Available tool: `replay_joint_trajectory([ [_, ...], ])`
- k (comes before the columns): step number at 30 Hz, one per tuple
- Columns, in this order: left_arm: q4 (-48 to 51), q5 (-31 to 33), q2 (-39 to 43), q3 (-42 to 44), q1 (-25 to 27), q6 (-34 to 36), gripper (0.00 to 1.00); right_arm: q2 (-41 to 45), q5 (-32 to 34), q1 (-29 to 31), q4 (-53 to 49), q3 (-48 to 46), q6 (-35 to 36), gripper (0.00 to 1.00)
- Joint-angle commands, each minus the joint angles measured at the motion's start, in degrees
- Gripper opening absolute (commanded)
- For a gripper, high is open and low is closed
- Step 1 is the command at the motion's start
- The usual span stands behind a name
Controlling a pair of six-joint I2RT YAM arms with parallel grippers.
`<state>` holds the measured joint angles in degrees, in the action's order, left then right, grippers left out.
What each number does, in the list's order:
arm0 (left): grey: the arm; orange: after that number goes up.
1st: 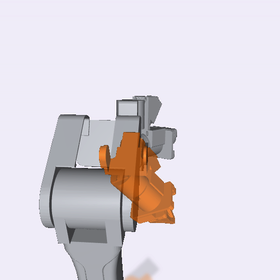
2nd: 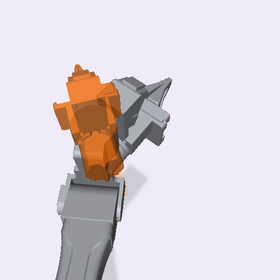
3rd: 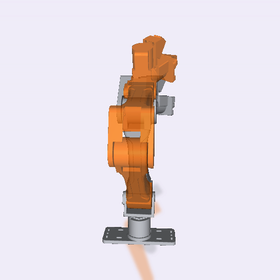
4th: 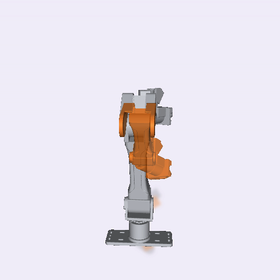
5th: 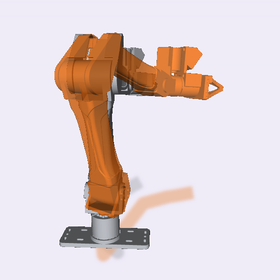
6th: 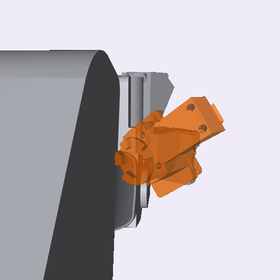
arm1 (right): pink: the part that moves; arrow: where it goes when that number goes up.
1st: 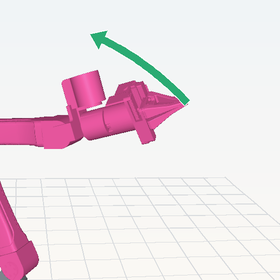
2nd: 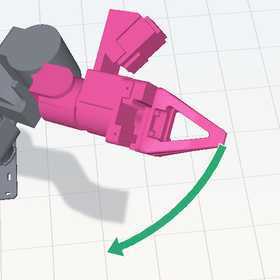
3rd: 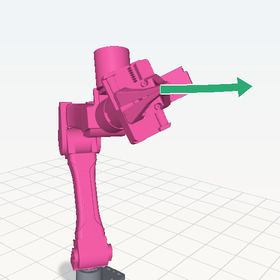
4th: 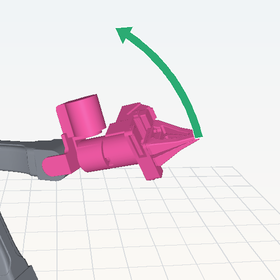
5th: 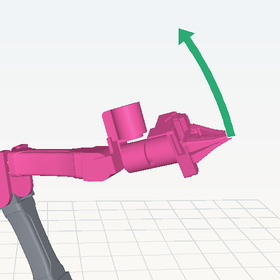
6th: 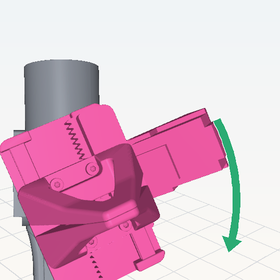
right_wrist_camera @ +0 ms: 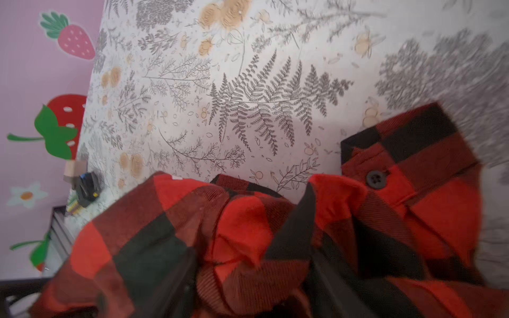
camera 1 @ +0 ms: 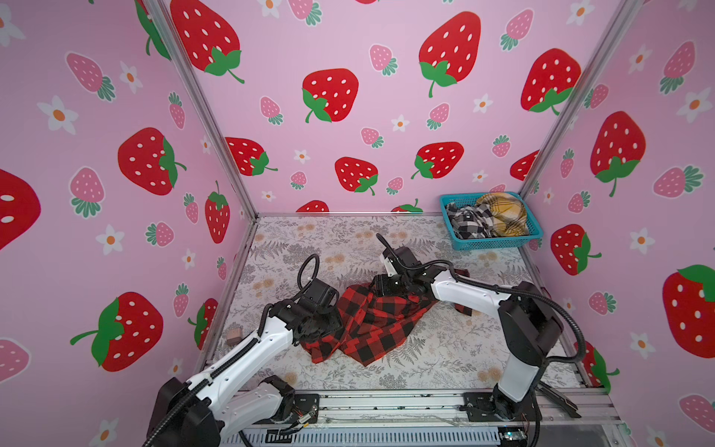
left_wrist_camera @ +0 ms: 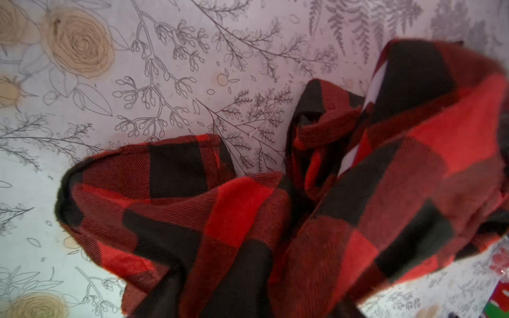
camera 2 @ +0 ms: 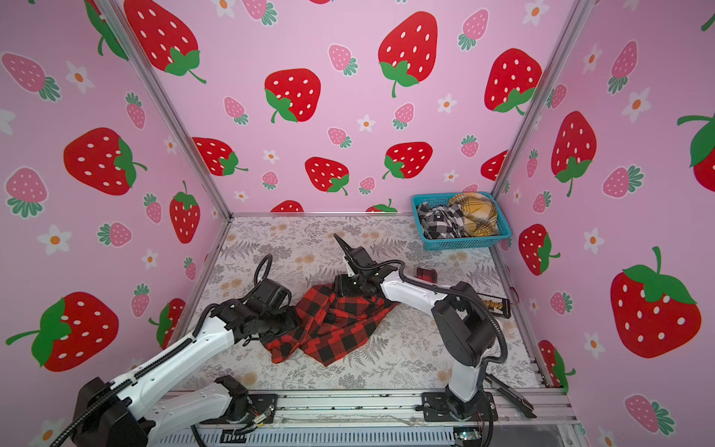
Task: Fold and stack the long sleeve shirts
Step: 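Grasp the shirt with the left gripper while the right gripper keeps holding it, then lift the shirt high with both grippers and shake it out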
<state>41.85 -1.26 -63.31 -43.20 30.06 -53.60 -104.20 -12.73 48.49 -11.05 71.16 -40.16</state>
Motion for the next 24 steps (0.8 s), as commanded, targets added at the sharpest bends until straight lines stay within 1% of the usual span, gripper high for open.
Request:
replay_joint_trajectory([
  [1, -2.65, 0.2, -2.62, -2.97, -1.91, 1.72, 0.02, -0.57, -0.37, -0.13, -1.84, 6.31, 0.5, 0.3],
  [3, -2.24, 1.63, -4.34, -7.7, -3.84, 4.32, 0.0, -0.91, 2.27, -0.96, -4.57, 11.52, 3.65, 0.13],
  [5, -3.17, 3.93, -6.04, -14.33, -5.53, 7.84, 0.0, -1.04, 4.19, -2.14, -7.06, 17.95, 6.86, 0.03],
  [6, -2.9, 5.36, -7.15, -18.67, -6.29, 9.42, 0.0, -1.09, 5.01, -2.77, -7.65, 21.46, 8.3, 0.0],
  [8, -0.71, 10.04, -9.99, -29.66, -7.33, 12.71, 0.0, -0.56, 6.84, -3.87, -10.31, 29.47, 11.61, 0.0],
  [10, 0.5, 14.34, -11.59, -38.87, -7.61, 14.65, 0.0, 0.74, 8.28, -4.17, -11.18, 35.53, 14.72, 0.0],
  [12, -0.33, 16.91, -11.73, -45.1, -7.61, 16.06, 0.0, 3.42, 8.6, -4.06, -9.83, 38.34, 17.57, 0.0],
  [14, -1.58, 18.62, -11.34, -49.19, -7.54, 17.28, 0.0, 8.28, 8.62, -4.04, -5.0, 36.04, 19.74, 0.0],
  [17, -2.35, 19.89, -10.42, -52.65, -7.62, 18.97, 0.0, 17.62, 9.48, -4.09, 5.35, 26.21, 21.25, 0.0],
  [19, -1.19, 20.19, -9.78, -53.71, -7.65, 19.65, 0.0, 21.21, 9.66, -4.07, 7.64, 22.48, 21.23, 0.0],
  [21, -0.54, 20.83, -8.35, -52.68, -7.65, 19.81, 0.0, 23.14, 8.6, -4.1, 8.04, 20.51, 20.83, 0.0],
  [22, -0.76, 21.37, -7.38, -51.55, -7.65, 19.75, 0.0, 23.95, 7.37, -4.1, 8.36, 19.37, 20.45, 0.0],
  [24, -1.24, 22.4, -5.36, -48.66, -7.73, 19.85, 0.0, 25.7, 7.1, -3.97, 9.44, 16.27, 19.63, 0.0],
])
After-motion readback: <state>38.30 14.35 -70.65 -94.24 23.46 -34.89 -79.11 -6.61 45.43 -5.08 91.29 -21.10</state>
